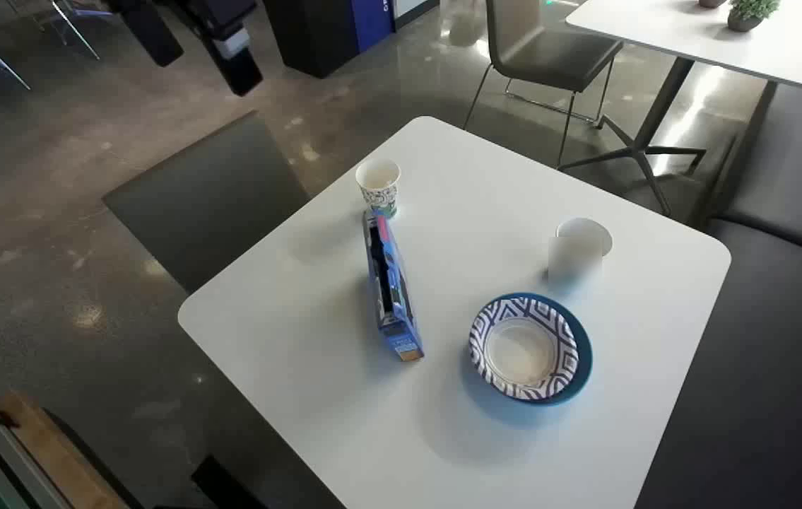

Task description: Remove the plate from the top of the blue bowl and place it on the table

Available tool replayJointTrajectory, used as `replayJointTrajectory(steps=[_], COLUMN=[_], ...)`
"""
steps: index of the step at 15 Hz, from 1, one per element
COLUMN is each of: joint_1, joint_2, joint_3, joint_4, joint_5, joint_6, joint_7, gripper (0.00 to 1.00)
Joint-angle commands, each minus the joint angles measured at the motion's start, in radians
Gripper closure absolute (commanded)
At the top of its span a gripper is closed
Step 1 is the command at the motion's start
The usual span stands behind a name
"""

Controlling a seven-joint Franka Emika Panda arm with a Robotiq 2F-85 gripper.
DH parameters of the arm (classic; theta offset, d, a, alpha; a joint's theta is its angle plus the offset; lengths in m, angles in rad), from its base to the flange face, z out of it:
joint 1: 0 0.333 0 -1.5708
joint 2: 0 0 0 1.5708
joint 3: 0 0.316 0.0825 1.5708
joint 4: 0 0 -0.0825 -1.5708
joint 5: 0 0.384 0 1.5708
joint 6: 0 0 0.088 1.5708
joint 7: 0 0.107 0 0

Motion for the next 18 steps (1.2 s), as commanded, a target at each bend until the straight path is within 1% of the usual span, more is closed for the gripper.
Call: replayJointTrajectory(steps=[1,14,15,18], joint_1=[0.001,0.001,-0.007,-0.026], joint_2=[0.001,0.001,0.008,0.093], joint_3=[0.000,0.000,0.001,-0.015], joint_4=[0.002,0.002,0.004,0.065], joint_5=[0.000,0.000,-0.005,0.013], joint_6=[-0.002,-0.002,0.022,0.054], joint_7=[0.000,0.000,0.022,0.082], gripper=[0.00,0.00,0.00,0.00])
